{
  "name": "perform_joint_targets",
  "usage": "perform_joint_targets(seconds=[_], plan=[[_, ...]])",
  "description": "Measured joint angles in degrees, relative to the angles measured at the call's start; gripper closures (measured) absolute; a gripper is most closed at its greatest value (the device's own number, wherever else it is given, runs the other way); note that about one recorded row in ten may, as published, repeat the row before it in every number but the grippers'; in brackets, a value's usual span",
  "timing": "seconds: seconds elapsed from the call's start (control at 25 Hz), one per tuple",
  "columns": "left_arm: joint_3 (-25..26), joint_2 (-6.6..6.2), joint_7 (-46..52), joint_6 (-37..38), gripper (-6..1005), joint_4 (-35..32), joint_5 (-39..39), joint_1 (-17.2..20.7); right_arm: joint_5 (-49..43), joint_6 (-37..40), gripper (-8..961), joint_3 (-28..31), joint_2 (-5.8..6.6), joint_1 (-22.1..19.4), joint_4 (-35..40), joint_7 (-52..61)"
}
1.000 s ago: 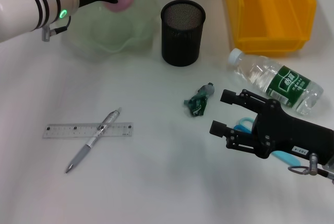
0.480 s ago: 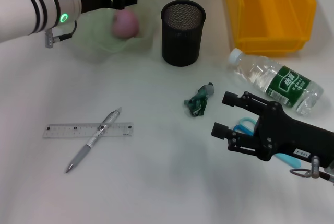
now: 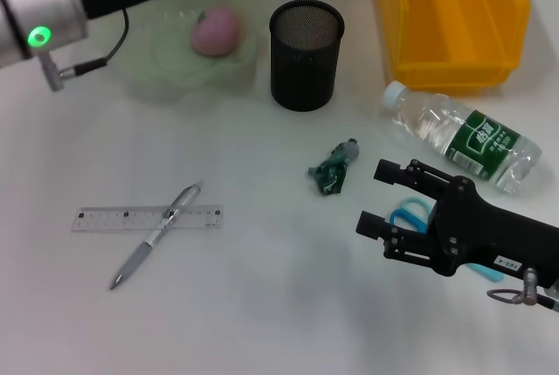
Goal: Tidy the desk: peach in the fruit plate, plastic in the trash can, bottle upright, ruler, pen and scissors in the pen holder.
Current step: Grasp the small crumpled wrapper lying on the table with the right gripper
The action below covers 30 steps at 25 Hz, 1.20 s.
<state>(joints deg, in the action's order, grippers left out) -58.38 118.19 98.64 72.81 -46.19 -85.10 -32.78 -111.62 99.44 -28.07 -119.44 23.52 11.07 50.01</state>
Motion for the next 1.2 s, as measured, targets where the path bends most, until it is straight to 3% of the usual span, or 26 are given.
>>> perform_joint_targets(seconds=[0.12,0.4,0.56,0.8,1.2], plan=[[2.49,-0.07,-8.76,10.15,329,2.79,1.00,0.38,0.00,0.04,131,-0.06,-0.01,-0.08,0.00,0.00],[0.48,-0.03,-21.19,28.73,332,2.82,-6.09,3.51,-0.27,3.72,130,-0.13,0.58,-1.03,0.64,0.95],[-0.14,0.03,-21.75,29.54,333,3.76,-9.18,5.06,-0.48,6.73,131,-0.22,1.12,-2.02,2.35,1.87],[0.20,-0.06,-21.98,29.48,333,4.49,-9.94,6.79,-0.55,11.37,130,0.08,0.99,-5.21,7.86,3.24],[0.35,0.19,-22.04,28.60,332,5.57,-10.01,7.77,-0.35,11.97,130,0.23,0.80,-5.18,8.41,4.35]])
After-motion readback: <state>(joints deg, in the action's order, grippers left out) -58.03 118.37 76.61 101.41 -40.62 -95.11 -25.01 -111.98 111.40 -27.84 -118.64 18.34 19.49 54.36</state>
